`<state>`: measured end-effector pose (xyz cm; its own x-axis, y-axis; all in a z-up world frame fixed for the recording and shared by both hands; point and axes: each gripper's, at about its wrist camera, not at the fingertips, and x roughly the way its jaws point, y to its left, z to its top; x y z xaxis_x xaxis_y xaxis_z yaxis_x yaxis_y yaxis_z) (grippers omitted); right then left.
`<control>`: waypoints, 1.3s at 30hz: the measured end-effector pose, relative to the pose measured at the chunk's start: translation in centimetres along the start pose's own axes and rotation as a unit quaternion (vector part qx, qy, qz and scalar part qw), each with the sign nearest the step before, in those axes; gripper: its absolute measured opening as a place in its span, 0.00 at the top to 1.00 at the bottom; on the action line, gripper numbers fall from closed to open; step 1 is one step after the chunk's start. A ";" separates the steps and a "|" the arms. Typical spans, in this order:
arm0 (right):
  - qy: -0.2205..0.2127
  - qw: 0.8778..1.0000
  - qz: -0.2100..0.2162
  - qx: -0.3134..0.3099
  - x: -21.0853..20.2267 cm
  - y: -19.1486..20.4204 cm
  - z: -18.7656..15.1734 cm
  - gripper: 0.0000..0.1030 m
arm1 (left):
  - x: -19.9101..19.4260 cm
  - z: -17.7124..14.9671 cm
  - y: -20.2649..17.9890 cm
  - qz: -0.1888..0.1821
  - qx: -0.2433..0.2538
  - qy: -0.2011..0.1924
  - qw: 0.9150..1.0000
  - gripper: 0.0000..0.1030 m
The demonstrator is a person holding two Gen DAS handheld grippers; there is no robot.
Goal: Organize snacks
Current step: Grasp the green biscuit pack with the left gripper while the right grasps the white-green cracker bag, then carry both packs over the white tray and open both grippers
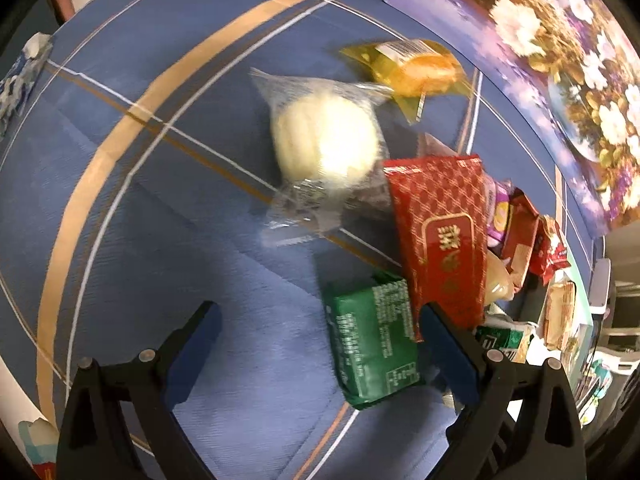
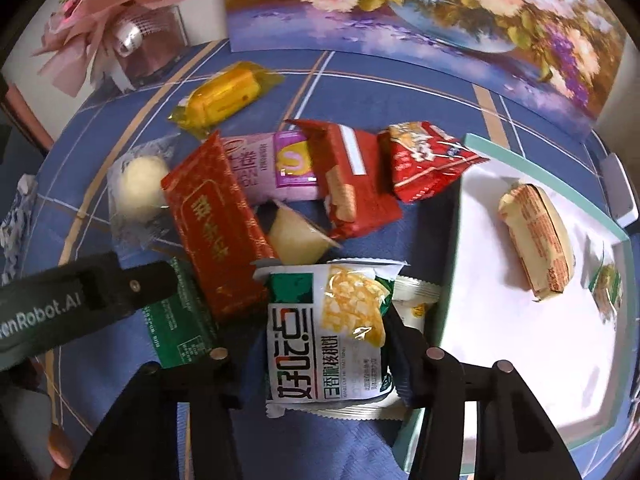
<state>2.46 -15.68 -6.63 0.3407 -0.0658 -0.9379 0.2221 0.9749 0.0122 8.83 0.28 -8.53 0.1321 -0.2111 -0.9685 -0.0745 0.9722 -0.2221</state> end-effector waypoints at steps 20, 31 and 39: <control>0.005 1.000 0.001 0.026 -0.2 -1.3 -0.2 0.48 | 1.3 -1.8 -4.3 -0.010 0.056 0.007 0.998 0.49; 0.007 0.999 0.012 0.030 -0.5 -1.7 -0.2 0.49 | 1.4 -1.4 -3.3 -0.010 0.028 0.001 1.000 0.55; -0.003 0.999 0.017 0.032 -1.5 -1.8 0.1 0.49 | -0.3 -0.1 -2.2 -0.007 0.029 -0.019 0.999 0.60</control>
<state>1.67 -17.35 -5.24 0.3550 -0.0346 -0.9342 0.2689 0.9609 0.0666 8.88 -1.74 -7.73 0.1694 -0.2212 -0.9604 -0.0158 0.9738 -0.2270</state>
